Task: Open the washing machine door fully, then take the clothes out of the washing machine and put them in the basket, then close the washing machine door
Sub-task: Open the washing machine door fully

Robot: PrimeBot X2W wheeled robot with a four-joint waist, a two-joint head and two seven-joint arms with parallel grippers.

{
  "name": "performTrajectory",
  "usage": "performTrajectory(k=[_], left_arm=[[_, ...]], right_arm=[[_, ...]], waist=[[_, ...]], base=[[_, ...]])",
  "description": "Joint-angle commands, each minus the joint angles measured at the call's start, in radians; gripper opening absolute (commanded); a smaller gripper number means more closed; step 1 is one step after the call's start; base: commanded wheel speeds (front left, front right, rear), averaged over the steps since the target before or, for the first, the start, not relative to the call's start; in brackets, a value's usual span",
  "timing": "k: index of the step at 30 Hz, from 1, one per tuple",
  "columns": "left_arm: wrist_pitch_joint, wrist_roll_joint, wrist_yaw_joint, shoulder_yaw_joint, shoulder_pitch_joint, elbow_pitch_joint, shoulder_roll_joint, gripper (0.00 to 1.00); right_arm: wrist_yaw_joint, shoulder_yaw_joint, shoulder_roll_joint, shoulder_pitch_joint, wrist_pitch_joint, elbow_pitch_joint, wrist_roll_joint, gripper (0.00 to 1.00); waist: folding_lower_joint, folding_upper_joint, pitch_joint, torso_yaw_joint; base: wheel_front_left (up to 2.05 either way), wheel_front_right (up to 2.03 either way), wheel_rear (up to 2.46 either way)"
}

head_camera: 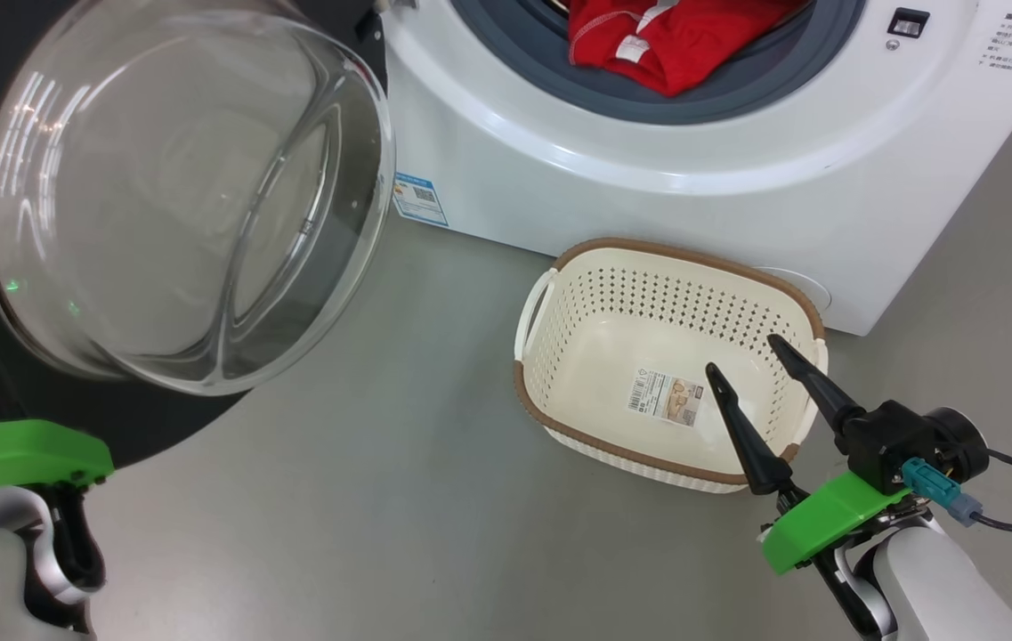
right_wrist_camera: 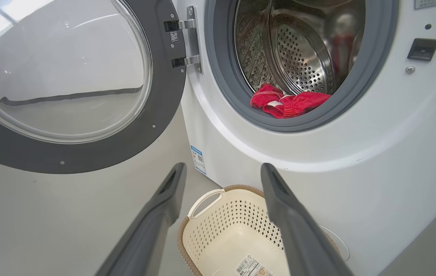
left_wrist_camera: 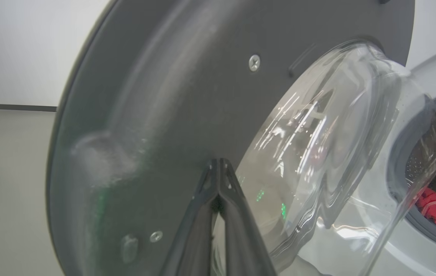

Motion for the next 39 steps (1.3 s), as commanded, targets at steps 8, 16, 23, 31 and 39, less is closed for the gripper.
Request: performTrajectory(k=[8, 16, 23, 31, 39], left_arm=[[-0.012, 0.03, -0.016, 0.081, -0.051, 0.026, 0.051, 0.0], [-0.012, 0.072, -0.034, 0.111, -0.035, 0.002, 0.017, 0.0], [-0.012, 0.141, -0.052, 0.111, 0.015, -0.12, -0.015, 1.0], [-0.012, 0.17, -0.076, 0.079, 0.046, -0.274, -0.046, 1.0], [0.002, 0.104, -0.146, 0.018, 0.072, -0.384, -0.097, 1.0]], right_arm=[[0.006, 0.017, -0.01, -0.02, -0.002, -0.023, -0.002, 1.0], [0.006, 0.014, 0.001, -0.021, -0.002, -0.018, -0.003, 1.0], [0.006, 0.014, 0.021, -0.028, -0.004, -0.007, 0.004, 1.0], [0.006, -0.013, 0.041, -0.028, -0.006, -0.015, 0.006, 1.0], [0.006, -0.053, 0.063, -0.013, -0.006, -0.059, -0.007, 1.0]], waist=[[0.0, 0.0, 0.004, -0.004], [0.0, 0.0, -0.005, -0.007], [0.0, 0.0, -0.03, -0.029], [0.0, 0.0, -0.056, -0.07], [0.0, 0.0, -0.077, -0.122]], base=[[0.0, 0.0, 0.0], [0.0, 0.0, 0.0], [0.0, 0.0, 0.0], [0.0, 0.0, 0.0], [0.0, 0.0, 0.0]])
